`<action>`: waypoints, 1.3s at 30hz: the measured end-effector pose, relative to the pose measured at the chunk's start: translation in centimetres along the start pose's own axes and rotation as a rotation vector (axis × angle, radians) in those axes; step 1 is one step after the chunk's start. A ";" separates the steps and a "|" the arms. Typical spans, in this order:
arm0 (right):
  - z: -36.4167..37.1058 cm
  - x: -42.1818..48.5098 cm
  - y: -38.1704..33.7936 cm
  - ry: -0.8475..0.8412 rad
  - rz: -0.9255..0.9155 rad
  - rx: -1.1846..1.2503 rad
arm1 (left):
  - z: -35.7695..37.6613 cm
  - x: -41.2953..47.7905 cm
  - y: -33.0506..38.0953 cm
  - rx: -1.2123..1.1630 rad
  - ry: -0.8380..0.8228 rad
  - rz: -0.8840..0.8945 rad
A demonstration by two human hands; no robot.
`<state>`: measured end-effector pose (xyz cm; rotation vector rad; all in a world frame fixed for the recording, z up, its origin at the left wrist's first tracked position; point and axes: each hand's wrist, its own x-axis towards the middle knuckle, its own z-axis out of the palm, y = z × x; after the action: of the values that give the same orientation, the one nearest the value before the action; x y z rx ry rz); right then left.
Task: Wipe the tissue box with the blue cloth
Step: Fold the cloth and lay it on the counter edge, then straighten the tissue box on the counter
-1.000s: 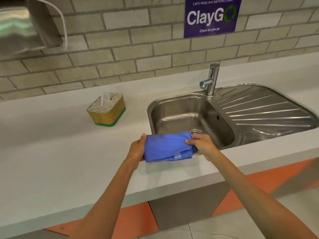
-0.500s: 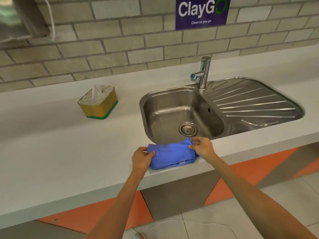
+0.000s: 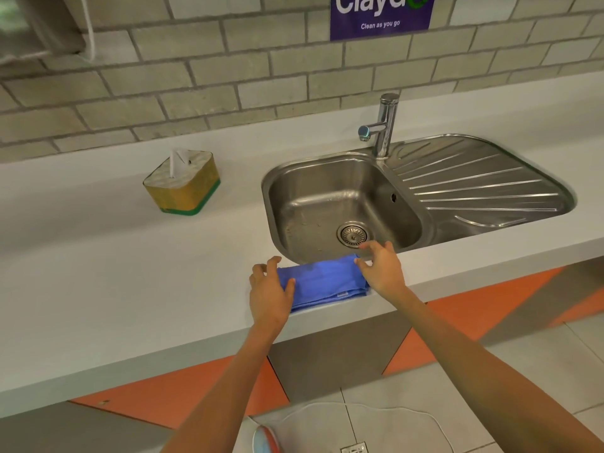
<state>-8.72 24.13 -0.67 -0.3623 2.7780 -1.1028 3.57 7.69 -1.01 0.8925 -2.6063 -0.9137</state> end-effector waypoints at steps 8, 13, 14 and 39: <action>0.2 1.2 -1.9 -0.027 -0.023 0.071 | -1.0 1.7 0.7 -0.048 -0.033 0.008; 0.5 2.8 -4.5 -0.077 -0.023 0.110 | -3.1 4.2 0.9 -0.215 -0.062 -0.093; 0.7 3.2 -5.3 -0.089 -0.021 0.127 | -3.7 4.8 0.8 -0.260 -0.066 -0.125; 13.6 18.3 -25.6 -0.303 -0.020 0.398 | -16.6 24.1 -10.7 -0.956 0.032 -0.591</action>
<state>-19.05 -7.77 6.53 -0.4630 2.2361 -1.4324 -3.63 -21.93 5.67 1.3062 -1.4966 -1.9870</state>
